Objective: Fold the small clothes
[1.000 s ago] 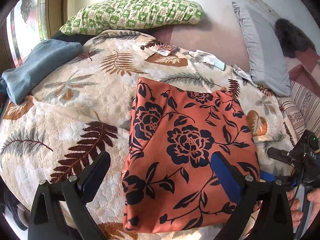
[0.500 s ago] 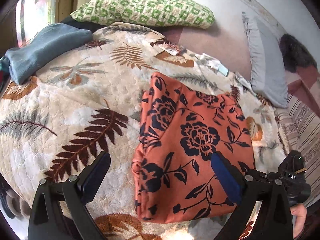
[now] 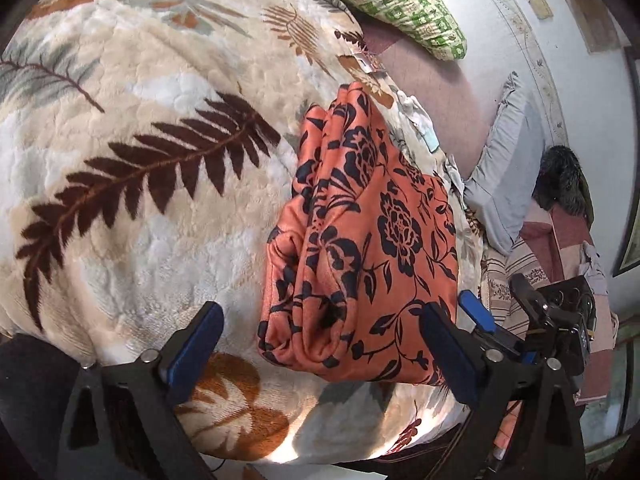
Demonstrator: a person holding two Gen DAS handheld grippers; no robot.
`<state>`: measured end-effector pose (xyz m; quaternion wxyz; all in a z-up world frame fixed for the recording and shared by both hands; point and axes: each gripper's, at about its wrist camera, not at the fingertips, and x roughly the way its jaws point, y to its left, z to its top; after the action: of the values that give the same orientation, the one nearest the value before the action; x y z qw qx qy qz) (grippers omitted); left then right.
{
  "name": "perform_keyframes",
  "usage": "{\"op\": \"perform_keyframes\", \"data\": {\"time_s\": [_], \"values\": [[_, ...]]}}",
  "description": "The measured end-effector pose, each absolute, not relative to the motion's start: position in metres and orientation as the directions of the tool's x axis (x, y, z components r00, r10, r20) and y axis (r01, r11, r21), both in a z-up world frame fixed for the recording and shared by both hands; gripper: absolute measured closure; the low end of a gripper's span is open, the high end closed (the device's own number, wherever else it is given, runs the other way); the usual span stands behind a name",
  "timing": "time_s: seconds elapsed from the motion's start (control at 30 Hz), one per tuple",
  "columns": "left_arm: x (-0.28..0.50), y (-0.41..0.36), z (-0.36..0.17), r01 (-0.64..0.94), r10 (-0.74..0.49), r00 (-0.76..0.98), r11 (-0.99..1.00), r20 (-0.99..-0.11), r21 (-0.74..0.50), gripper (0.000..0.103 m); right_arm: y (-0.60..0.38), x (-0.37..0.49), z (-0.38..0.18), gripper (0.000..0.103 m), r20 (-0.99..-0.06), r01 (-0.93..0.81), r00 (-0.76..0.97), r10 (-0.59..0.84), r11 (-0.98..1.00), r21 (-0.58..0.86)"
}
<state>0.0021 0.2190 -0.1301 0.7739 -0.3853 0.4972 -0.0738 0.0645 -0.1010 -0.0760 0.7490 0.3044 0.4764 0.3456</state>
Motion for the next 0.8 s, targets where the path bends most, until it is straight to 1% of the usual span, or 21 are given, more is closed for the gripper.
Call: {"op": "perform_keyframes", "data": {"time_s": [0.03,0.07,0.1,0.13,0.17,0.23,0.27,0.3,0.33,0.37,0.43,0.5,0.53,0.63,0.73,0.8], "values": [[0.005,0.216,-0.135,-0.27,-0.498,0.477,0.701,-0.724,-0.66,0.055,-0.093,0.071,-0.083,0.034,-0.516,-0.228,0.291,0.806,0.582,0.78],[0.007,0.212,-0.139,-0.263,-0.494,0.45,0.722,-0.744,-0.639,0.089,-0.088,0.077,-0.094,0.034,-0.547,-0.208,0.284,0.787,0.608,0.766],[0.005,0.209,-0.135,-0.248,-0.478,0.463,0.739,-0.746,-0.627,0.088,-0.089,0.08,-0.109,0.035,-0.586,-0.173,0.268,0.764,0.637,0.751],[0.003,0.204,-0.128,-0.217,-0.461,0.485,0.76,-0.743,-0.613,0.088,-0.09,0.084,-0.124,0.037,-0.602,-0.142,0.247,0.76,0.643,0.753],[0.0,0.2,-0.119,-0.185,-0.444,0.51,0.78,-0.737,-0.597,0.088,-0.091,0.088,-0.134,0.039,-0.587,-0.12,0.246,0.771,0.625,0.771],[0.001,0.195,-0.112,-0.153,-0.432,0.532,0.797,-0.728,-0.584,0.087,-0.098,0.087,-0.136,0.039,-0.562,-0.122,0.248,0.789,0.6,0.79],[0.005,0.196,-0.115,-0.167,-0.425,0.517,0.801,-0.743,-0.574,0.079,-0.098,0.088,-0.136,0.039,-0.561,-0.129,0.236,0.793,0.598,0.791],[0.009,0.198,-0.12,-0.187,-0.42,0.489,0.806,-0.764,-0.562,0.057,-0.098,0.09,-0.138,0.039,-0.562,-0.132,0.223,0.797,0.596,0.792],[0.012,0.203,-0.122,-0.207,-0.415,0.472,0.805,-0.778,-0.556,0.047,-0.099,0.091,-0.139,0.039,-0.558,-0.127,0.212,0.802,0.589,0.798],[0.013,0.21,-0.118,-0.219,-0.407,0.486,0.8,-0.773,-0.559,0.04,-0.101,0.092,-0.14,0.039,-0.551,-0.118,0.204,0.809,0.579,0.807],[0.016,0.224,-0.101,-0.196,-0.376,0.55,0.81,-0.746,-0.552,0.038,-0.103,0.094,-0.141,0.039,-0.541,-0.11,0.196,0.818,0.567,0.816],[0.03,0.236,-0.084,-0.172,-0.349,0.62,0.813,-0.702,-0.556,0.019,-0.104,0.093,-0.141,0.039,-0.538,-0.112,0.192,0.821,0.563,0.819],[0.042,0.24,-0.082,-0.159,-0.351,0.64,0.81,-0.684,-0.564,0.017,-0.105,0.093,-0.14,0.039,-0.536,-0.113,0.193,0.822,0.562,0.82],[0.099,0.242,-0.097,-0.146,-0.425,0.586,0.783,-0.69,-0.605,0.017,-0.104,0.092,-0.14,0.039,-0.536,-0.117,0.194,0.822,0.562,0.819],[0.146,0.241,-0.121,-0.182,-0.443,0.539,0.769,-0.717,-0.612,0.017,-0.105,0.092,-0.141,0.039,-0.527,-0.109,0.192,0.828,0.552,0.827],[0.161,0.241,-0.14,-0.24,-0.433,0.495,0.765,-0.753,-0.598,0.018,-0.106,0.092,-0.142,0.039,-0.519,-0.107,0.193,0.833,0.543,0.833]]}}
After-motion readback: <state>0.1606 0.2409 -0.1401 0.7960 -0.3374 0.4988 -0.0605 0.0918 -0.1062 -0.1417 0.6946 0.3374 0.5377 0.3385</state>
